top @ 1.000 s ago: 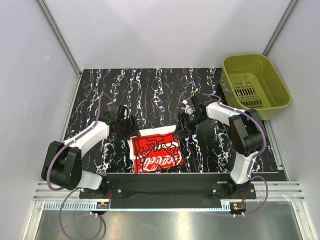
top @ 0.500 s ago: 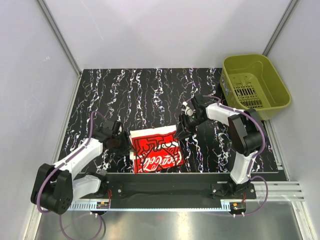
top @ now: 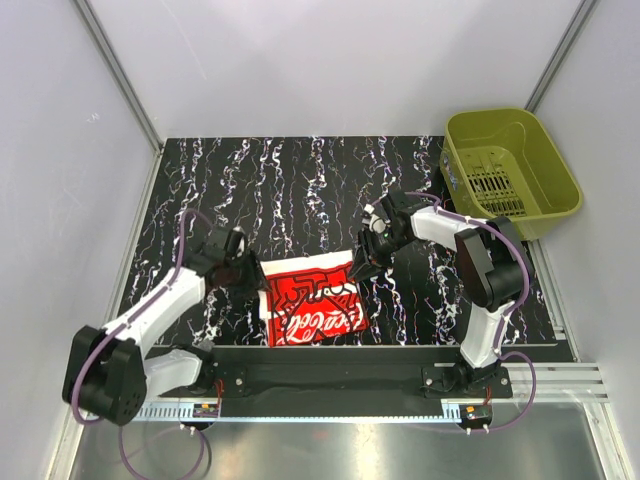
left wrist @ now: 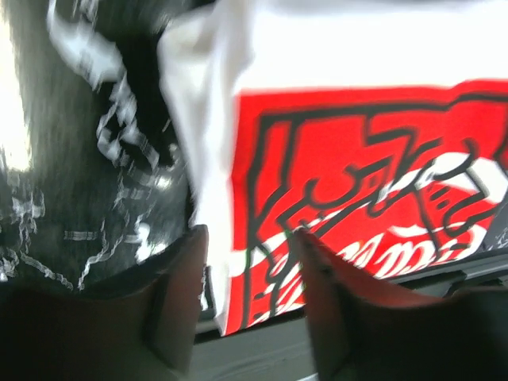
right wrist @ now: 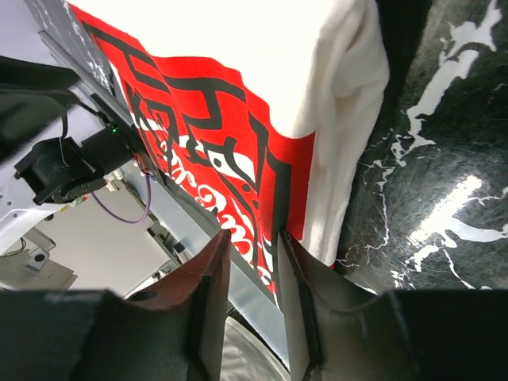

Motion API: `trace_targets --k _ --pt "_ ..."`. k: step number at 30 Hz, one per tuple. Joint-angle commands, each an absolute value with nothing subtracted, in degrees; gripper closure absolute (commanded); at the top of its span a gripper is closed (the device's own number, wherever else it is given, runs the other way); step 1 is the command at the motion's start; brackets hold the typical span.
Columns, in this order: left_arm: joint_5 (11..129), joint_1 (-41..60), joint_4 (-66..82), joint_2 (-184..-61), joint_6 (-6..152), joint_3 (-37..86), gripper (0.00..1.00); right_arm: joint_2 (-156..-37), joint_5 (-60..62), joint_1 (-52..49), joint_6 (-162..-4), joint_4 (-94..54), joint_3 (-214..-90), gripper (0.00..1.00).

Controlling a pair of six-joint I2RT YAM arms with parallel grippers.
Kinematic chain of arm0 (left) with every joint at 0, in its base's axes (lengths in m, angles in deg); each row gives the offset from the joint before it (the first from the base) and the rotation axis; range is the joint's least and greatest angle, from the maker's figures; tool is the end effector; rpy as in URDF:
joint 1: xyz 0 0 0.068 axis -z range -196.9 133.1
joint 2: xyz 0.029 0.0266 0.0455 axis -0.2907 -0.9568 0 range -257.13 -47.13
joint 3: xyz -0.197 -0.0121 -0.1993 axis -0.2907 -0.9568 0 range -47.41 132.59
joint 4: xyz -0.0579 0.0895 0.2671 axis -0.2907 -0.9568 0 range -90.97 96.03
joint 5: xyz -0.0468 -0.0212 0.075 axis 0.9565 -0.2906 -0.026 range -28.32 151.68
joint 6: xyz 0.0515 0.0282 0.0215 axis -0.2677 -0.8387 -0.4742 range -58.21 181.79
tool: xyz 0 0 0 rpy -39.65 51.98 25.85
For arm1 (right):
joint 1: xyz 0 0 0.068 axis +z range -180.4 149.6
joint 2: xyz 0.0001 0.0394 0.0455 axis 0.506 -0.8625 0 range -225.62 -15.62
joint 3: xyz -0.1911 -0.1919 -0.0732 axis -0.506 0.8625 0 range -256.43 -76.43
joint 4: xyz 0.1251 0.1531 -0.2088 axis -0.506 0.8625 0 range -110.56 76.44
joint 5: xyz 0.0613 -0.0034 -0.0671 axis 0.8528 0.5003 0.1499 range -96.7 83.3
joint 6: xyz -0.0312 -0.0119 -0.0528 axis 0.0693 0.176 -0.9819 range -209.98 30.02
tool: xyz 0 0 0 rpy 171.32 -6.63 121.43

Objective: Fold and stack the t-shirts
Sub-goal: Fold the tshirt

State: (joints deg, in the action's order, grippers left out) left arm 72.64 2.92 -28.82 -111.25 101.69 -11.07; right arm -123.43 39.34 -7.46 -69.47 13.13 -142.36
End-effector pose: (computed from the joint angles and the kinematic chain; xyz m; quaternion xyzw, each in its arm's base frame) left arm 0.2096 -0.0852 0.1769 -0.1463 0.9563 -0.1977 0.1581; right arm 0.3302 0.1768 0.1314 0.0685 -0.9118 -0.4032 0.0363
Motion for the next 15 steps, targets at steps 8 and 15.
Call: trace_targets --k 8,15 --pt "78.64 2.62 -15.07 -124.19 102.39 -0.91 0.65 -119.59 35.81 -5.27 -69.07 19.26 -151.39 0.65" --pt "78.3 0.07 -8.74 -132.37 103.19 -3.12 0.69 -128.8 47.35 -0.43 -64.14 8.45 -152.46 0.83"
